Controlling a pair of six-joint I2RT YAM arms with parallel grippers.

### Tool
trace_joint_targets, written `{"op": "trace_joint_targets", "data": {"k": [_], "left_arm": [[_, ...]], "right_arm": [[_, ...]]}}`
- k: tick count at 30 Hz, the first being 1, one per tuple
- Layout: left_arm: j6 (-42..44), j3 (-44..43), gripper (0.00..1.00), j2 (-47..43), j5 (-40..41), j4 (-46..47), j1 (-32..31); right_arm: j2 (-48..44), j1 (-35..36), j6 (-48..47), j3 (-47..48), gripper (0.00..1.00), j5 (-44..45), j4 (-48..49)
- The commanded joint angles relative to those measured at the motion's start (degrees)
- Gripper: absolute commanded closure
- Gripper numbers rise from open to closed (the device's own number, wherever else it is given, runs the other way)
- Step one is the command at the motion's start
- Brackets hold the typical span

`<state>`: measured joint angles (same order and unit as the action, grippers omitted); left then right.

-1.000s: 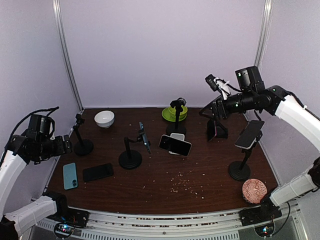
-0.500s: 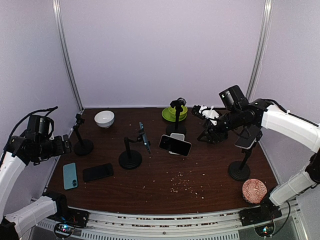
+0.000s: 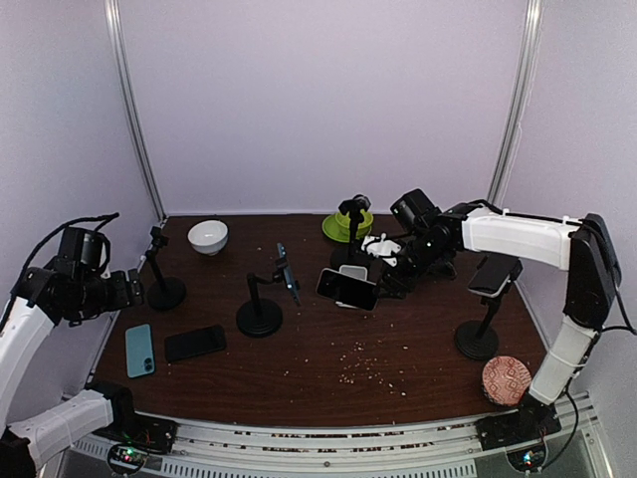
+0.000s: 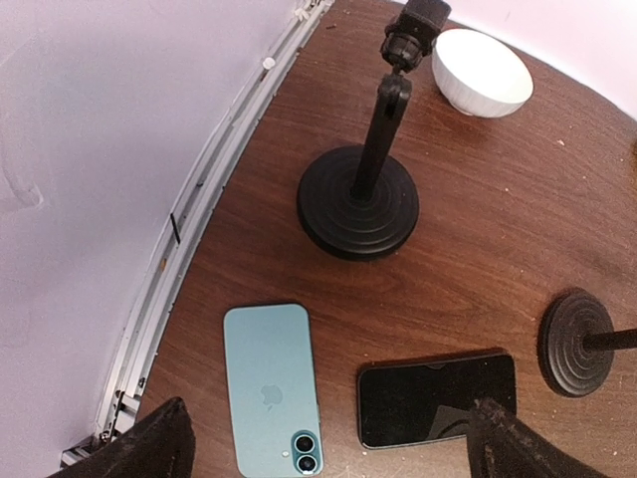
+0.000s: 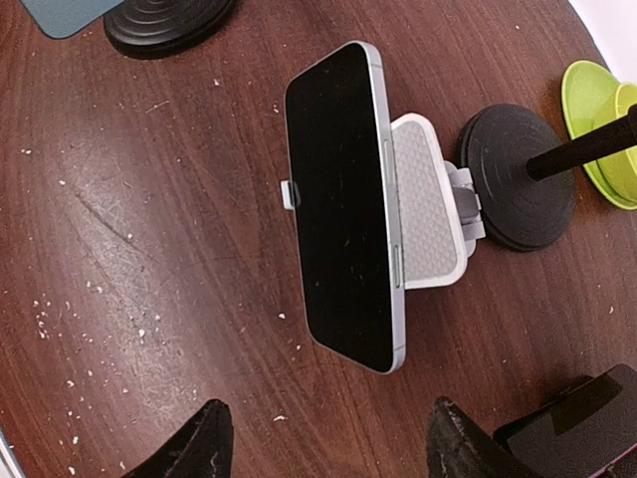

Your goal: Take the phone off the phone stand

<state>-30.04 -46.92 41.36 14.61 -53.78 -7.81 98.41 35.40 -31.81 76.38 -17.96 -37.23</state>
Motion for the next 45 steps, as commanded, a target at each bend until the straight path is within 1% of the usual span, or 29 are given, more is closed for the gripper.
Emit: {"op": "trace_joint_targets", "data": {"k": [1, 7, 12, 20, 26, 30, 33, 36, 39, 45], "left_arm": [[0.42, -0.13, 0.02, 0.34, 0.06, 2.1, 0.36], [0.53, -0.08, 0.02, 1.12, -0.71, 2.36, 0.35], [0.59, -0.03, 0.02, 1.3, -0.47, 2.36, 0.35], [0.49, -0.06, 0.02, 1.77, -0.29, 2.34, 0.41], [0.37, -0.11, 0.02, 1.78, -0.07, 2.28, 0.35], [0.34, -0.13, 0.02, 1.74, 0.21, 2.19, 0.39], [0.3, -0.13, 0.02, 1.63, 0.33, 2.19, 0.35], [0.3, -0.11, 0.02, 1.64, 0.37, 2.19, 0.37], [0.33, -0.11, 0.02, 1.54, 0.42, 2.19, 0.37], [0.28, -0.11, 0.02, 1.28, 0.5, 2.19, 0.35]], "right_arm": [[3.45, 0.38, -0.8, 2.76, 0.33, 0.89, 2.11], [7.81, 0.4, -0.97, 4.56, 0.33, 1.17, 3.88], [9.63, 0.4, -1.87, 4.85, 0.33, 2.0, 5.27], [12.43, 0.38, -2.46, 6.48, 0.34, 4.5, 4.69], [12.42, 0.37, -2.27, 6.01, 0.4, 3.92, 3.6], [12.33, 0.46, -0.38, 5.96, 0.5, 2.83, 2.96], [12.31, 1.01, 0.12, 5.81, 0.52, 2.46, 2.56], [12.61, 1.41, 0.27, 6.0, 0.58, 3.23, 2.65], [12.92, 1.69, 0.39, 6.34, 0.59, 3.4, 2.44], [12.92, 2.02, 1.1, 6.42, 0.69, 3.28, 2.25]]}}
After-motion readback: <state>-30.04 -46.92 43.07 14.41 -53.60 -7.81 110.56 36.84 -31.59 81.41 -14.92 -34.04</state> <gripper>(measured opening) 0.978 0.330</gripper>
